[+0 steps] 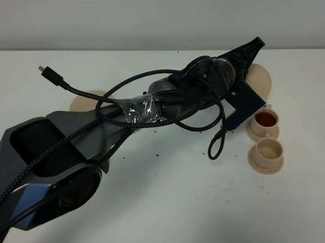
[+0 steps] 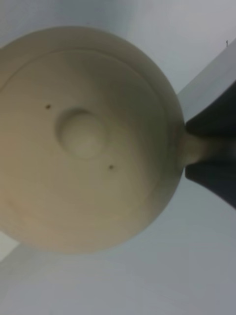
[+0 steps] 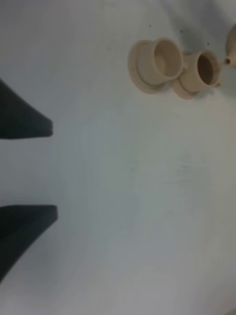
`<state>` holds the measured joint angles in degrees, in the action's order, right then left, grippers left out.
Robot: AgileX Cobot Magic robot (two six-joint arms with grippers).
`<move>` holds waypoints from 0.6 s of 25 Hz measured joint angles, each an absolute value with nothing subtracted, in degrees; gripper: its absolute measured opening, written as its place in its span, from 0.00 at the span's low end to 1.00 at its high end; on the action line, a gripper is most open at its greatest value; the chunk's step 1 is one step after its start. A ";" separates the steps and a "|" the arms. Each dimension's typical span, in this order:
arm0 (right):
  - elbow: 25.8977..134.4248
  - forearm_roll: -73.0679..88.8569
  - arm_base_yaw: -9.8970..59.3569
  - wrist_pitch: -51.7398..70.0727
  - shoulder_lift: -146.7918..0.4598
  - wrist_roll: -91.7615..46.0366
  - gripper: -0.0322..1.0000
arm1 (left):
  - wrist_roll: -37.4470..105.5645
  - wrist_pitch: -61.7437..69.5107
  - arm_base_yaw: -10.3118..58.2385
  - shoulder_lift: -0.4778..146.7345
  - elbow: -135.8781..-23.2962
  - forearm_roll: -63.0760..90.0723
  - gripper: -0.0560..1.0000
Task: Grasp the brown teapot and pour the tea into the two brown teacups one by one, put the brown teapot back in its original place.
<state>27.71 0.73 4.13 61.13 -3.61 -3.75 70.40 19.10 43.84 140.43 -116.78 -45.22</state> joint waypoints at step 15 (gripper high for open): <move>27.71 0.73 4.13 61.14 -3.61 -3.75 0.35 | 69.56 22.45 43.78 140.43 -116.78 -39.63 0.17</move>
